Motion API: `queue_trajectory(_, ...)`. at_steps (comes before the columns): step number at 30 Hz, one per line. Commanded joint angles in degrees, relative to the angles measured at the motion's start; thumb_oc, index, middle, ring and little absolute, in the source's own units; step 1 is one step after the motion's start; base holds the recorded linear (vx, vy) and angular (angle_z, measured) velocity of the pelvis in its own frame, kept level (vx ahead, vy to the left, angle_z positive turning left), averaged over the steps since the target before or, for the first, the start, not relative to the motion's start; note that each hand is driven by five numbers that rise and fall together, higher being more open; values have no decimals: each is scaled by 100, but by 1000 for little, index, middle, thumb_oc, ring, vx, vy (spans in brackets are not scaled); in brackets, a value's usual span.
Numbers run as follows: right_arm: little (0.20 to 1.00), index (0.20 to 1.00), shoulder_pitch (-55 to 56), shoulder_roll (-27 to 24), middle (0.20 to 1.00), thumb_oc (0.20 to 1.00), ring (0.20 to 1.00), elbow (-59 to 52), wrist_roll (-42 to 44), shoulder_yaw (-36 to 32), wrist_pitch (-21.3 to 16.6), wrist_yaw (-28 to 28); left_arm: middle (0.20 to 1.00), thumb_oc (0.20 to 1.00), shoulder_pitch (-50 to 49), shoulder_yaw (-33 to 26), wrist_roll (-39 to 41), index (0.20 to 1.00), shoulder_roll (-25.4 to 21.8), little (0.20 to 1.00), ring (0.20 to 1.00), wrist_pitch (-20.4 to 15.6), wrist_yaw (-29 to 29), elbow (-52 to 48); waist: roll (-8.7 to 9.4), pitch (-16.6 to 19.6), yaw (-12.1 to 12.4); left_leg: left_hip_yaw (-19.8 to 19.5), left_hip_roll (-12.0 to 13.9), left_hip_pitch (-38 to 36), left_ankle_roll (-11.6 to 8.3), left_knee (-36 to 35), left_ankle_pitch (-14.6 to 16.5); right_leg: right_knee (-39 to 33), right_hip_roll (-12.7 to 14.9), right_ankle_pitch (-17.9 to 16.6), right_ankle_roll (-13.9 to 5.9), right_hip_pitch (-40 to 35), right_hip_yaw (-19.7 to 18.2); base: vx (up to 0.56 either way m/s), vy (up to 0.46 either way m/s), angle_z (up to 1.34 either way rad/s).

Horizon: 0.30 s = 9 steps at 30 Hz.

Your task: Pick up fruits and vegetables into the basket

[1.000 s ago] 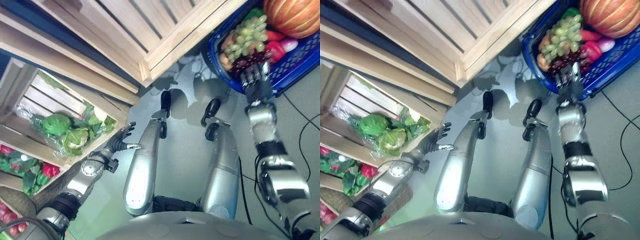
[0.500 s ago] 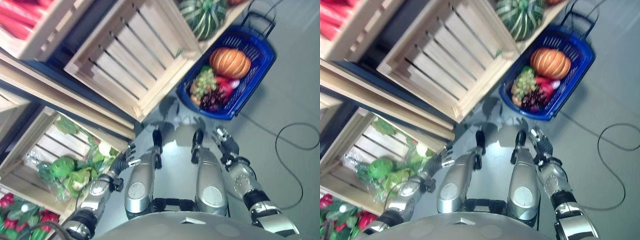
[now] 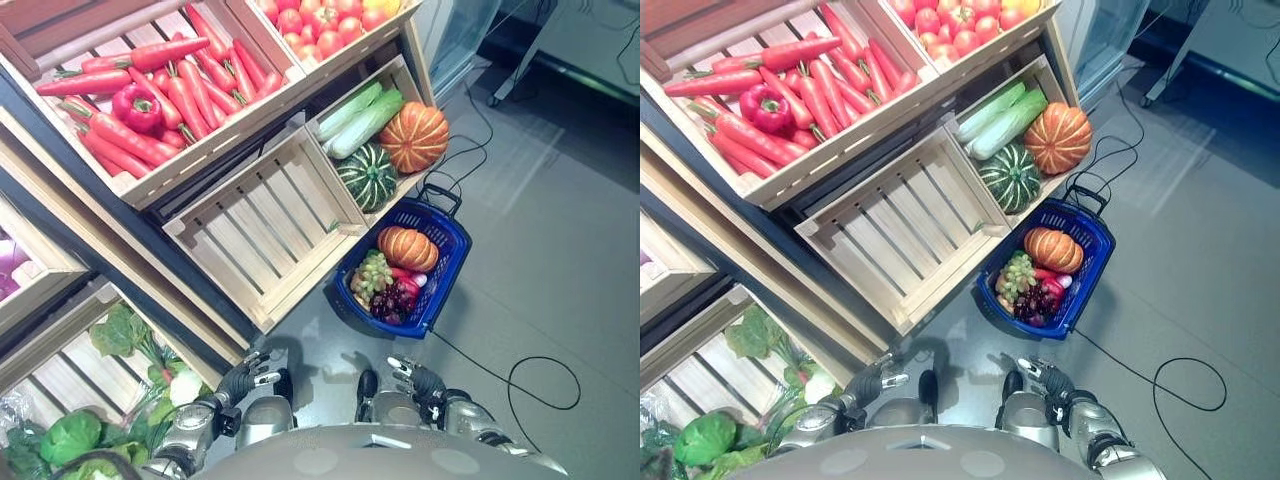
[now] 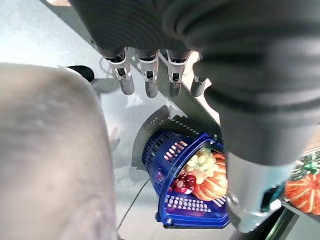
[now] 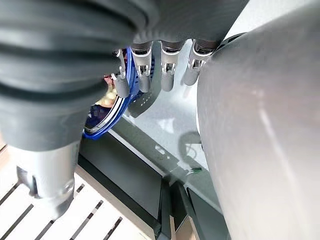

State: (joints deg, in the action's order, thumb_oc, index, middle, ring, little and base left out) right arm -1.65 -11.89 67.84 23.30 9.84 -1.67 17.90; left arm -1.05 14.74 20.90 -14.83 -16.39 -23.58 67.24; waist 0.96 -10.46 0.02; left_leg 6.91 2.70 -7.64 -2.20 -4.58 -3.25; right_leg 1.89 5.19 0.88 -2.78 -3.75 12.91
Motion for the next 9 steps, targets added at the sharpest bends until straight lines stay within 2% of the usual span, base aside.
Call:
queue_trajectory(1,1000,1000,-157,-20,1000,1000,1000,151,-485,149,235,135,1000,1000,324,-171,24,1000,167,1000,1000,226,-404,243,6,-91,59,207,-388,41,327,529,894,349,3,294,-210,-108,130,-15,6,-4)
queue_trajectory(5,1000,1000,-180,8,1000,1000,1000,249,-886,296,725,230,1000,1000,432,-222,-203,1000,212,1000,1000,852,-526,358,40,18,77,208,-396,-143,339,505,945,296,17,303,-205,-297,152,0,0,0)
queue_trajectory(9,1000,1000,-217,19,1000,1000,1000,308,-1078,376,802,247,1000,1000,543,-243,-501,1000,239,1000,1000,1175,-597,472,73,60,96,217,-395,-233,344,516,981,291,22,311,-192,-382,196,0,0,0)
